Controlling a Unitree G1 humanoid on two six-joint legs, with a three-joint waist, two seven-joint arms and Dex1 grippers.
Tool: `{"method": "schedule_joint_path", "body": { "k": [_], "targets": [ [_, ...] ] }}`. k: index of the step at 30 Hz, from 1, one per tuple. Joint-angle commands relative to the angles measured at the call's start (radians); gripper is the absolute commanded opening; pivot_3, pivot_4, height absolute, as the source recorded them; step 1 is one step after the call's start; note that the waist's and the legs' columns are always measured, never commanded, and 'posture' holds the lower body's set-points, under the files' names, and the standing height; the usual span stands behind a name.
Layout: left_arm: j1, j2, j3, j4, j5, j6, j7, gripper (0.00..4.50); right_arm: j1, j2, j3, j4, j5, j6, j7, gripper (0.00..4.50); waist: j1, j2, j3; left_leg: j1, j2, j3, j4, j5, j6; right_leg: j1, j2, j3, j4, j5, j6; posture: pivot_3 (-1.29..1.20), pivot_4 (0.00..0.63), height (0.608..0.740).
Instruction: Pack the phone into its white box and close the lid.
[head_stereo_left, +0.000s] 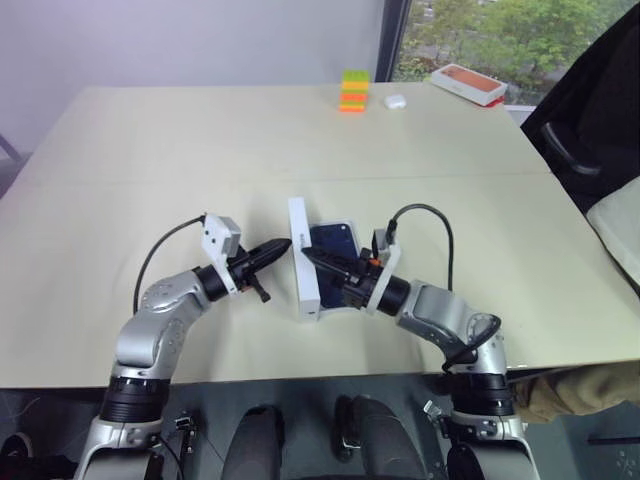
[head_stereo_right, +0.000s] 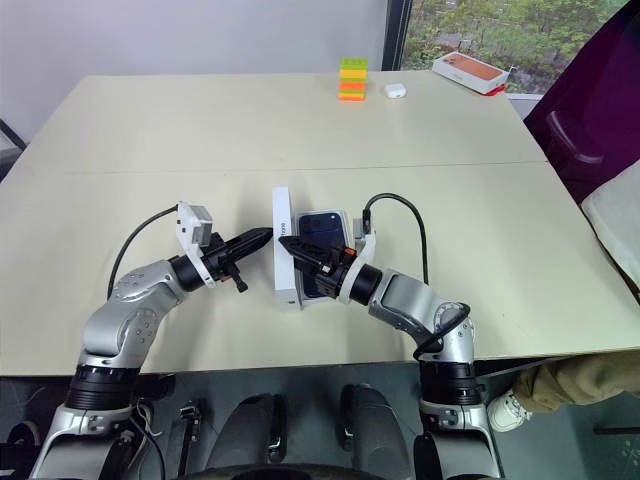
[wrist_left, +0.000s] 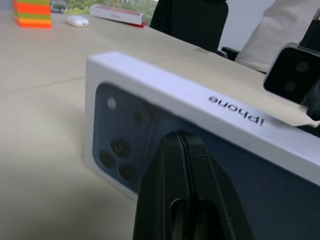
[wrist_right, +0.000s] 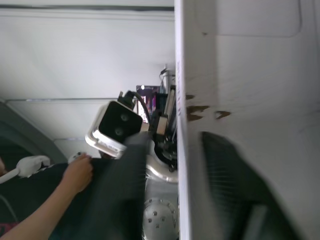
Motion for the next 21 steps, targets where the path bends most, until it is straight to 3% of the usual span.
{"method": "schedule_joint_path", "body": {
  "k": [1, 8, 12, 16, 21],
  "targets": [
    [-0.005, -0.006, -0.001, -0.005, 0.008, -0.027, -0.003, 0.0, -0.063, -0.1, -0.003, -0.053, -0.024, 0.036, 0.103, 3.7, 0.0, 0.0, 0.0, 0.0, 0.0, 0.0, 0.0, 0.0, 0.0, 0.0, 0.0, 0.0, 0.0, 0.0, 0.0, 0.0, 0.15, 0.74],
    [-0.021, -0.056, -0.039, 0.032, 0.034, -0.043, 0.009, 0.0, -0.22, -0.433, -0.073, 0.044, -0.238, 0.12, 0.454, 3.7, 0.005, 0.001, 0.0, -0.002, 0.0, -0.001, 0.001, -0.001, 0.002, 0.0, 0.001, -0.001, -0.003, 0.0, 0.0, 0.0, 0.15, 0.74],
    [-0.052, -0.098, -0.066, 0.067, 0.052, -0.055, 0.012, 0.0, -0.246, -0.603, 0.009, 0.013, -0.523, 0.1, 0.729, 3.7, 0.021, 0.0, 0.0, -0.006, -0.001, -0.002, 0.001, -0.003, 0.006, -0.001, 0.001, -0.003, -0.007, 0.0, 0.0, 0.0, 0.15, 0.74],
    [-0.091, -0.13, -0.081, 0.119, 0.073, -0.07, 0.009, 0.0, -0.241, -0.67, 0.098, -0.004, -0.784, -0.013, 0.942, 3.7, 0.023, 0.0, 0.0, -0.008, 0.0, -0.002, 0.002, -0.006, 0.01, -0.001, 0.002, -0.003, -0.009, 0.0, 0.0, 0.0, 0.15, 0.74],
    [-0.104, -0.153, -0.098, 0.159, 0.097, -0.094, 0.014, 0.0, -0.246, -0.671, 0.161, -0.004, -1.015, -0.155, 1.083, 3.7, 0.024, 0.0, 0.0, -0.009, -0.001, -0.002, 0.003, -0.006, 0.011, -0.001, 0.001, -0.004, -0.01, 0.0, 0.001, 0.0, 0.15, 0.74]
  ]
}}
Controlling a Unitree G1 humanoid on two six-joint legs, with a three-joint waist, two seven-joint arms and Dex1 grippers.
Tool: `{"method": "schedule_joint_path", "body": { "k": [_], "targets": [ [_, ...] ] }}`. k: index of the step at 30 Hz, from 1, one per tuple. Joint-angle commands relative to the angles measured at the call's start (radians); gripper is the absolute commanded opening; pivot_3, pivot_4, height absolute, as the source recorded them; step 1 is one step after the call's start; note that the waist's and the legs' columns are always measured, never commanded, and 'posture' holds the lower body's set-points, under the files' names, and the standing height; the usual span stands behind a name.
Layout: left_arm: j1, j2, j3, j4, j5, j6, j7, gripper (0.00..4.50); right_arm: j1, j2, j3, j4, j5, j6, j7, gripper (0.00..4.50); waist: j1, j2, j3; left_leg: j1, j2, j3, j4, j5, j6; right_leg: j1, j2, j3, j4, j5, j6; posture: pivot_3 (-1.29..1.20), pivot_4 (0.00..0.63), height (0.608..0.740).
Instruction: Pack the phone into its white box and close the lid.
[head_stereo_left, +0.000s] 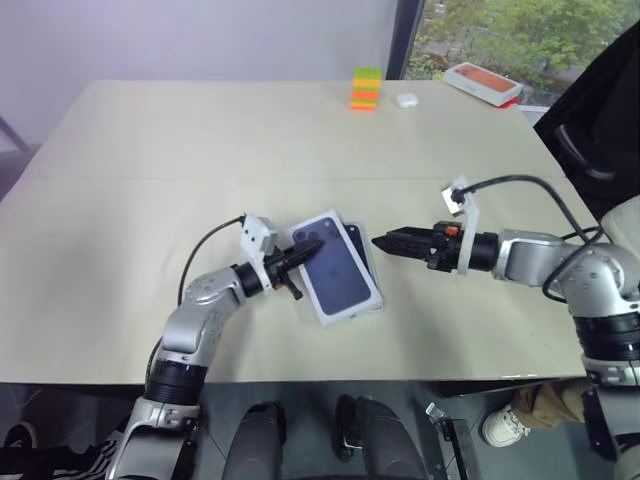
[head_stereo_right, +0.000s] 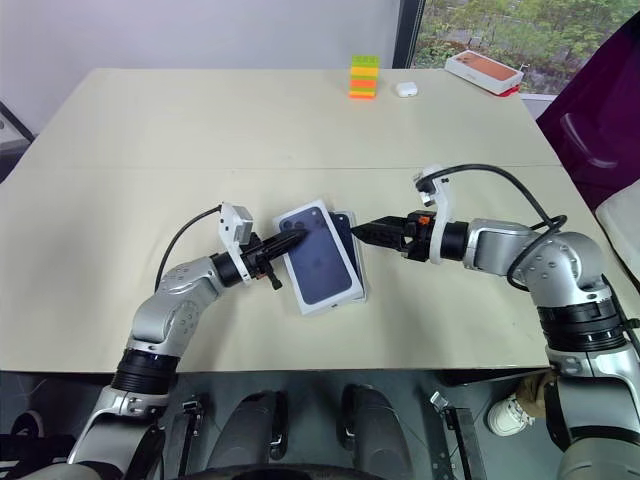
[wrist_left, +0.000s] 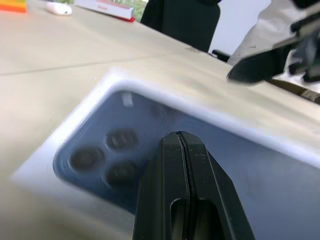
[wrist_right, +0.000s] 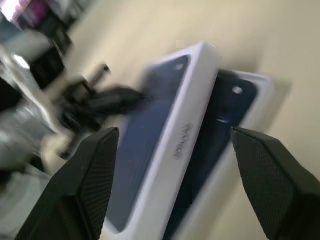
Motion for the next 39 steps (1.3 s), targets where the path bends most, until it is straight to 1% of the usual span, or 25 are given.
{"method": "schedule_joint_path", "body": {
  "k": [1, 3, 5, 8, 10, 11, 14, 18, 21, 24, 28, 30, 32, 34, 39],
  "targets": [
    [-0.011, -0.009, -0.008, -0.002, 0.019, -0.031, 0.004, 0.0, -0.012, -0.002, 0.017, -0.037, -0.135, -0.103, 0.098, 3.7, 0.001, 0.0, 0.0, 0.0, 0.0, 0.0, 0.0, 0.0, 0.0, 0.0, 0.0, 0.0, 0.0, 0.0, 0.0, 0.0, 0.15, 0.74],
    [-0.012, -0.007, -0.005, -0.001, 0.022, -0.033, 0.004, 0.0, -0.005, 0.003, 0.037, -0.05, -0.202, -0.138, 0.128, 3.7, 0.001, 0.0, 0.0, 0.0, 0.0, 0.0, 0.001, 0.0, 0.0, 0.0, 0.0, -0.001, 0.0, 0.001, 0.0, 0.0, 0.15, 0.74],
    [-0.013, 0.001, 0.008, -0.004, 0.028, -0.042, 0.012, 0.0, -0.002, 0.027, 0.036, -0.041, -0.228, -0.135, 0.136, 3.7, 0.001, 0.0, 0.0, 0.0, 0.0, 0.0, 0.001, 0.0, 0.0, 0.0, 0.0, -0.001, 0.0, 0.001, 0.0, 0.0, 0.15, 0.74],
    [-0.006, 0.033, 0.032, -0.055, 0.01, -0.014, 0.012, 0.0, -0.002, 0.057, 0.03, -0.035, -0.278, -0.15, 0.136, 2.92, -0.001, 0.0, 0.0, 0.0, 0.0, 0.0, 0.002, 0.0, 0.0, 0.0, 0.0, -0.001, 0.0, 0.002, 0.0, 0.0, 0.15, 0.74],
    [0.002, 0.062, 0.049, -0.101, -0.025, 0.039, 0.007, 0.0, -0.004, 0.07, 0.033, -0.039, -0.314, -0.167, 0.146, 2.0, 0.0, 0.0, 0.0, 0.0, 0.0, 0.0, 0.002, 0.0, 0.0, 0.0, 0.0, -0.001, 0.001, 0.002, -0.001, 0.0, 0.15, 0.74],
    [0.007, 0.074, 0.053, -0.119, -0.033, 0.052, 0.007, 0.0, -0.005, 0.076, 0.032, -0.04, -0.327, -0.17, 0.148, 1.43, 0.0, 0.0, 0.0, 0.0, 0.0, 0.0, 0.002, 0.0, 0.0, 0.0, 0.0, -0.001, 0.001, 0.002, -0.001, 0.0, 0.15, 0.74],
    [0.055, 0.166, 0.079, -0.222, -0.076, 0.121, -0.039, 0.0, -0.001, 0.081, 0.043, -0.028, -0.396, -0.217, 0.169, 0.03, -0.002, 0.0, 0.0, 0.0, 0.0, 0.0, 0.002, 0.0, 0.0, 0.0, -0.001, -0.001, 0.001, 0.002, -0.002, 0.0, 0.15, 0.74],
    [0.109, 0.26, 0.118, -0.273, -0.123, 0.188, -0.075, 0.0, 0.0, 0.105, 0.05, -0.026, -0.448, -0.244, 0.194, 0.03, 0.0, 0.0, 0.0, 0.001, 0.0, 0.0, 0.002, 0.0, 0.0, 0.0, 0.0, -0.001, 0.001, 0.002, -0.002, 0.0, 0.15, 0.74],
    [0.16, 0.334, 0.12, -0.295, -0.141, 0.25, -0.111, 0.0, 0.005, 0.114, 0.08, -0.033, -0.502, -0.272, 0.226, 0.03, -0.001, 0.0, 0.0, 0.001, 0.0, 0.0, 0.002, 0.0, 0.0, 0.0, 0.0, -0.001, 0.001, 0.002, -0.002, 0.0, 0.15, 0.74],
    [0.181, 0.357, 0.097, -0.264, -0.112, 0.258, -0.104, 0.0, 0.004, 0.128, 0.089, -0.04, -0.538, -0.295, 0.237, 0.03, 0.0, 0.001, 0.0, 0.001, 0.0, 0.0, 0.002, 0.0, 0.0, 0.0, -0.001, -0.001, 0.001, 0.002, -0.002, 0.0, 0.15, 0.74],
    [0.178, 0.342, 0.069, -0.224, -0.071, 0.213, -0.104, 0.0, 0.013, 0.139, 0.099, -0.047, -0.581, -0.317, 0.247, 0.03, 0.001, 0.001, 0.0, 0.001, 0.0, 0.0, 0.003, 0.0, 0.0, 0.001, -0.001, -0.001, 0.001, 0.003, -0.002, 0.0, 0.15, 0.74],
    [0.155, 0.311, 0.031, -0.184, -0.033, 0.197, -0.085, 0.0, 0.025, 0.139, 0.113, -0.051, -0.608, -0.336, 0.256, 0.03, 0.001, 0.001, 0.0, 0.001, 0.0, 0.0, 0.003, 0.0, 0.0, 0.001, -0.001, 0.0, 0.001, 0.003, -0.002, 0.0, 0.15, 0.74],
    [0.14, 0.29, -0.008, -0.16, 0.018, 0.141, -0.081, 0.0, 0.031, 0.141, 0.117, -0.055, -0.623, -0.342, 0.262, 0.03, 0.002, 0.001, 0.0, 0.001, -0.001, 0.0, 0.003, 0.0, 0.0, 0.001, -0.001, -0.001, 0.002, 0.003, -0.002, 0.0, 0.15, 0.74],
    [0.123, 0.264, -0.038, -0.142, 0.04, 0.127, -0.079, 0.0, 0.038, 0.138, 0.119, -0.062, -0.634, -0.344, 0.272, 0.03, 0.002, 0.001, 0.0, 0.001, -0.001, 0.0, 0.003, 0.0, 0.0, 0.001, -0.001, -0.001, 0.002, 0.003, -0.002, 0.0, 0.15, 0.74],
    [0.072, 0.206, -0.052, -0.087, 0.059, 0.117, -0.061, 0.0, 0.061, 0.144, 0.113, -0.083, -0.65, -0.343, 0.28, 0.03, 0.001, 0.001, 0.0, 0.003, -0.001, 0.0, 0.004, 0.0, 0.0, 0.003, -0.002, -0.001, 0.003, 0.003, -0.002, 0.0, 0.15, 0.74]
  ]
}}
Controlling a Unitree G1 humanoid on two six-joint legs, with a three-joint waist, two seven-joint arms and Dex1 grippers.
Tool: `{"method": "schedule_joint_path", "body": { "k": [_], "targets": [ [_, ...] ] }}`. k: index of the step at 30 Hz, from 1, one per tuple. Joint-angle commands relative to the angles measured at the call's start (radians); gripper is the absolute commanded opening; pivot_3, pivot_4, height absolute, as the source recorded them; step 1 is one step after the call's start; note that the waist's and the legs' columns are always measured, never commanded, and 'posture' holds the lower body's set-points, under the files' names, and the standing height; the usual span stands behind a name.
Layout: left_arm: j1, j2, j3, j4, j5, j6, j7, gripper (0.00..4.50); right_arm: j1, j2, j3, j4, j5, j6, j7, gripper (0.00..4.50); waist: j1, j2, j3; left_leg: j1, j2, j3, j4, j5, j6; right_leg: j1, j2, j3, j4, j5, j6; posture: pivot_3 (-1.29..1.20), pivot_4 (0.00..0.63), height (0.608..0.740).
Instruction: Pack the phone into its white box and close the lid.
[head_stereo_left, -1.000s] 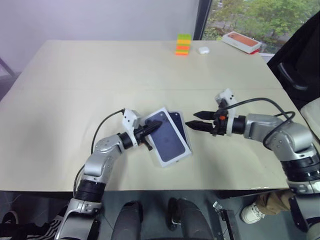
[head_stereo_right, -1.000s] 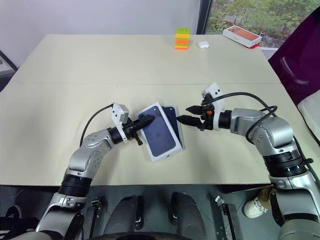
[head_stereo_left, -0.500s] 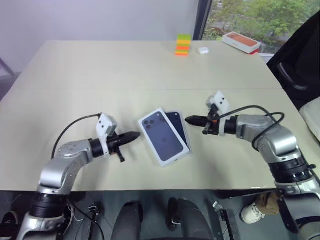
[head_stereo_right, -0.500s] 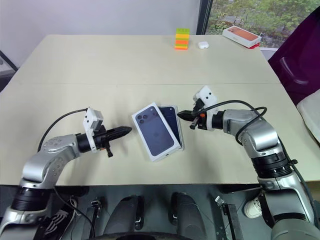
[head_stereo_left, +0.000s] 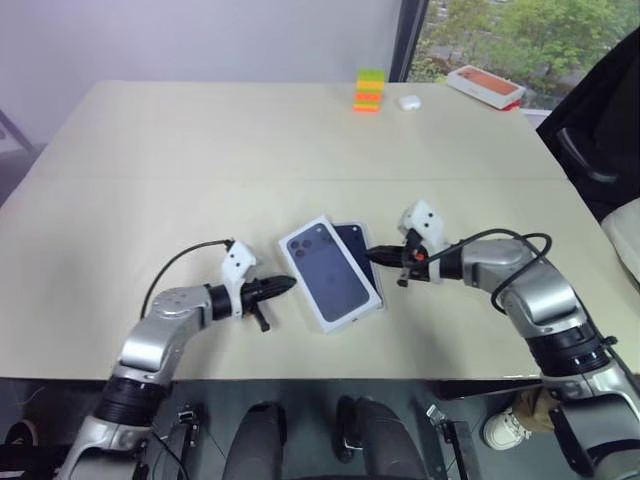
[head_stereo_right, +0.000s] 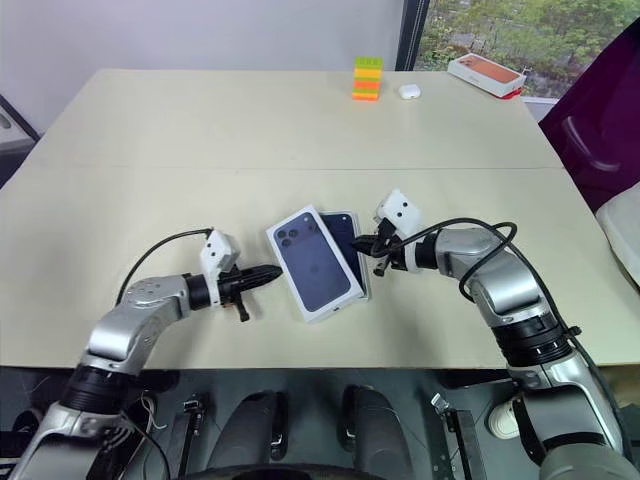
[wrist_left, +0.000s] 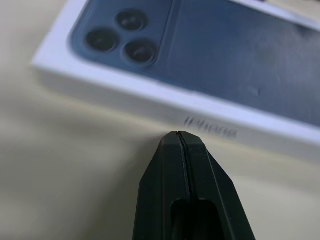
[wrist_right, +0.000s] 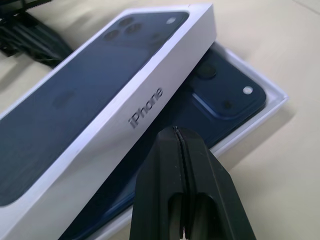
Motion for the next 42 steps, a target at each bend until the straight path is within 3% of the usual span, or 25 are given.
{"method": "schedule_joint_path", "body": {
  "k": [1, 25, 42],
  "targets": [
    [-0.022, -0.02, -0.006, 0.015, 0.011, -0.016, 0.01, 0.0, 0.003, 0.004, -0.017, -0.056, -0.008, -0.011, 0.007, 0.03, 0.0, 0.0, 0.0, 0.0, 0.0, 0.0, 0.0, 0.0, 0.0, 0.0, 0.0, 0.0, 0.0, 0.0, 0.0, 0.0, 0.15, 0.74],
    [-0.151, -0.121, 0.013, 0.112, 0.036, -0.053, 0.072, 0.0, 0.018, 0.018, -0.049, -0.038, -0.042, -0.008, 0.001, 0.03, -0.002, 0.0, 0.0, 0.01, 0.0, 0.005, 0.0, 0.001, -0.001, 0.001, 0.0, 0.006, 0.01, 0.0, 0.0, 0.0, 0.15, 0.74],
    [-0.125, -0.138, -0.001, 0.114, 0.066, -0.053, 0.073, 0.0, 0.038, 0.017, -0.039, -0.024, -0.086, -0.025, 0.011, 0.03, -0.002, 0.0, 0.0, 0.01, 0.0, 0.006, 0.0, 0.001, -0.001, 0.001, 0.0, 0.007, 0.01, 0.0, 0.0, 0.0, 0.15, 0.74]
  ]
}}
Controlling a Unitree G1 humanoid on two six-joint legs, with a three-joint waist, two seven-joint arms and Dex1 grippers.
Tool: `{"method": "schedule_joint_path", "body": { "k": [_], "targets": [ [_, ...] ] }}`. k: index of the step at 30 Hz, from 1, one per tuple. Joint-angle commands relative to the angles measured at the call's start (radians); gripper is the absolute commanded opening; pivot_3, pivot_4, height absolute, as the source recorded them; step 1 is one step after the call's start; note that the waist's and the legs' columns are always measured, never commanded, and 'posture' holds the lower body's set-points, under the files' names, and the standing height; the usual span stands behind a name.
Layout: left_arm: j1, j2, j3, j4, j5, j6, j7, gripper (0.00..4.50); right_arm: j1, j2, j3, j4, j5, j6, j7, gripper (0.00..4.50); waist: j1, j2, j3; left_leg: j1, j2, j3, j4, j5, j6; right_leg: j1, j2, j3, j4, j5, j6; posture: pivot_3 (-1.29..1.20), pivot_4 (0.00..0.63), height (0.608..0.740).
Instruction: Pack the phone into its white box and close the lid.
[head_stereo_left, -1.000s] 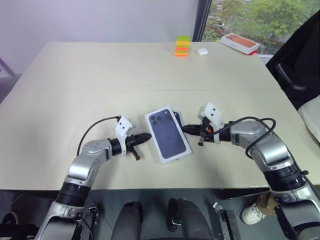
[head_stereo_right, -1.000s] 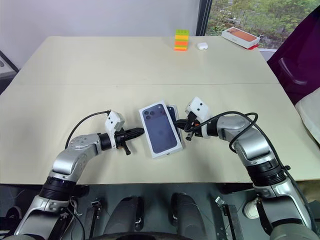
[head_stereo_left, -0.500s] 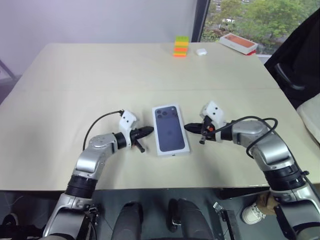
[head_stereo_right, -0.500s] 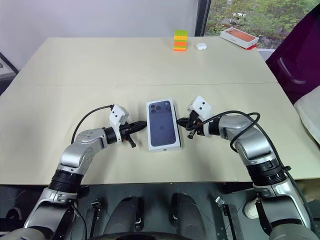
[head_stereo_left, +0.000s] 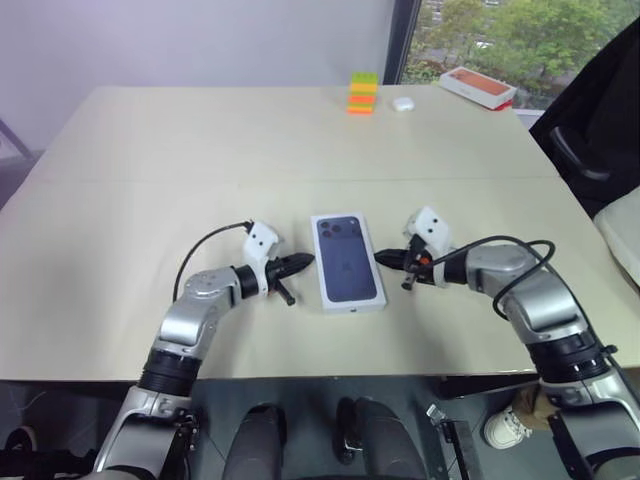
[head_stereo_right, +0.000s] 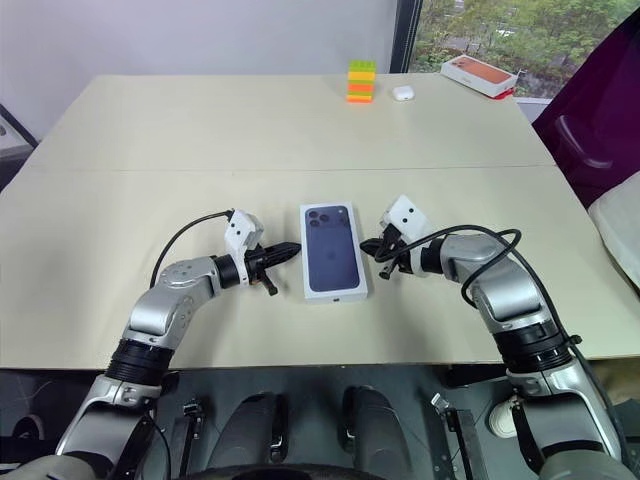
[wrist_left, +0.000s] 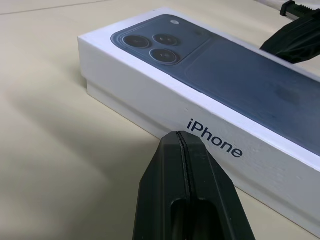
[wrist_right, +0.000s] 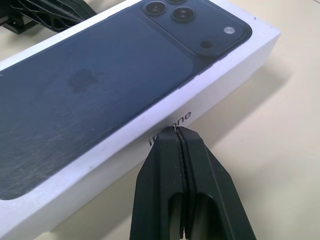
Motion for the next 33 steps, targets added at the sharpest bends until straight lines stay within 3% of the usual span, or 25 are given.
{"method": "schedule_joint_path", "body": {
  "k": [1, 11, 14, 19, 26, 33],
  "targets": [
    [0.004, 0.004, 0.001, -0.027, 0.002, -0.017, -0.002, 0.0, 0.003, -0.001, -0.005, -0.039, -0.004, -0.01, 0.009, 0.03, 0.0, 0.0, 0.0, 0.0, 0.0, 0.0, 0.0, 0.0, 0.0, 0.0, 0.0, 0.0, 0.0, 0.0, 0.0, 0.0, 0.15, 0.74],
    [0.005, 0.032, 0.038, -0.061, -0.028, 0.007, -0.005, 0.0, -0.041, -0.018, -0.052, 0.014, -0.02, -0.049, 0.02, 0.03, 0.0, 0.0, 0.0, 0.0, 0.0, 0.0, 0.0, 0.0, 0.0, 0.0, 0.0, 0.0, 0.0, 0.0, 0.0, 0.0, 0.15, 0.74],
    [-0.04, 0.022, 0.075, -0.061, -0.055, 0.009, 0.01, 0.0, -0.093, -0.003, -0.117, 0.03, 0.039, -0.008, 0.021, 0.03, -0.001, 0.0, 0.0, 0.0, 0.0, 0.001, 0.0, 0.0, 0.0, 0.0, 0.0, 0.001, 0.0, 0.0, 0.0, 0.0, 0.15, 0.74],
    [-0.197, -0.043, 0.105, 0.034, -0.067, -0.012, 0.051, 0.0, -0.165, 0.054, -0.113, 0.086, 0.025, -0.036, -0.004, 0.03, 0.001, -0.001, 0.0, 0.0, 0.0, 0.0, 0.0, 0.0, 0.0, 0.0, 0.0, 0.0, 0.0, 0.0, 0.0, 0.0, 0.15, 0.74],
    [-0.279, -0.096, 0.021, 0.271, 0.051, -0.147, 0.036, 0.0, -0.234, 0.175, -0.029, 0.269, -0.101, -0.173, -0.093, 0.03, -0.008, -0.001, 0.0, 0.001, 0.0, 0.003, 0.0, 0.0, 0.0, 0.0, 0.0, 0.001, 0.001, 0.0, 0.0, 0.0, 0.15, 0.74],
    [-0.218, -0.061, -0.058, 0.291, 0.115, -0.154, -0.039, 0.0, -0.18, 0.188, 0.007, 0.314, -0.152, -0.196, -0.075, 0.03, -0.004, 0.0, 0.0, 0.001, 0.0, 0.002, 0.0, 0.0, 0.0, 0.0, 0.0, 0.001, 0.001, 0.0, 0.0, 0.0, 0.15, 0.74]
  ]
}}
